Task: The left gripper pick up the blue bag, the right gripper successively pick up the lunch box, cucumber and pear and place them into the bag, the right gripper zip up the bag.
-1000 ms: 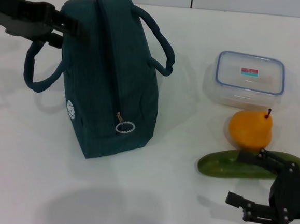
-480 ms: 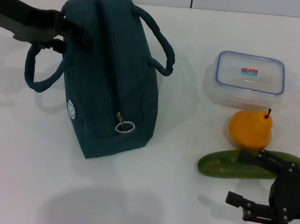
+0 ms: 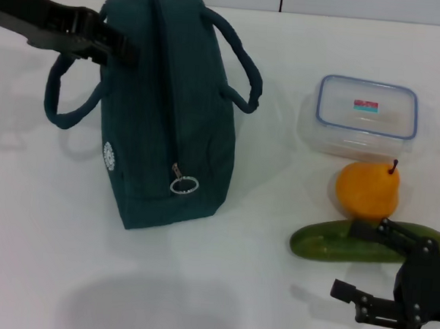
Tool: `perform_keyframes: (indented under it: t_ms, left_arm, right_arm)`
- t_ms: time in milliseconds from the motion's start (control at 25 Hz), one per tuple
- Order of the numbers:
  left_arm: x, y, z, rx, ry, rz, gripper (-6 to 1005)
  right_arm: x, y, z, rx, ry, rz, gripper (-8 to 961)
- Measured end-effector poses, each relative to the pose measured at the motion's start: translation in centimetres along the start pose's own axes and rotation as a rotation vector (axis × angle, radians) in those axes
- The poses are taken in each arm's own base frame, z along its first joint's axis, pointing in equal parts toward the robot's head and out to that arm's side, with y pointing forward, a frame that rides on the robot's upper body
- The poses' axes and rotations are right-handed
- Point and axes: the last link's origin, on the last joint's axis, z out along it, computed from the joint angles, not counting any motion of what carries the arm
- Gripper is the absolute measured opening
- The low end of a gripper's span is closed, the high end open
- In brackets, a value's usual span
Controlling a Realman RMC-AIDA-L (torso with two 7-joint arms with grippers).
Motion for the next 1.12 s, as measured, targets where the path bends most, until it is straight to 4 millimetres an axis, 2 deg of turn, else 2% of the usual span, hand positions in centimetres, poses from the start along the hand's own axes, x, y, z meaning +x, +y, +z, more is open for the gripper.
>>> perform_keyframes:
  t_ms: [200, 440, 520, 840, 1000, 1120]
  left_arm:
    - [0.0, -0.2, 0.2, 0.005, -0.016, 0.001, 605]
    - [0.1, -0.1, 0.1, 0.006, -0.012, 0.006, 368]
    - [0.2, 0.0, -0.1, -0.001, -0.006, 0.01, 139]
    - [0.3, 0.2, -0.2, -0.011, -0.007, 0.018, 60]
    - [0.3, 1.3, -0.3, -0.082, -0.002, 0.036, 58]
    - [0.2, 2.0, -0.4, -0.139, 0.006, 0.042, 55]
  right_arm:
    - [0.0, 0.0, 0.0, 0.001, 0.001, 0.0, 869]
    - [0.0, -0.1, 0.0, 0.006, -0.002, -0.001, 869]
    - [-0.1, -0.1, 0.0, 0.007, -0.003, -0.001, 869]
    - [-0.2, -0.2, -0.1, 0.02, -0.022, 0.001, 869]
    - [-0.9, -0.4, -0.5, 0.088, -0.112, 0.031, 869]
    - [-1.6, -1.1, -1.1, 0.17, -0.204, 0.123, 869]
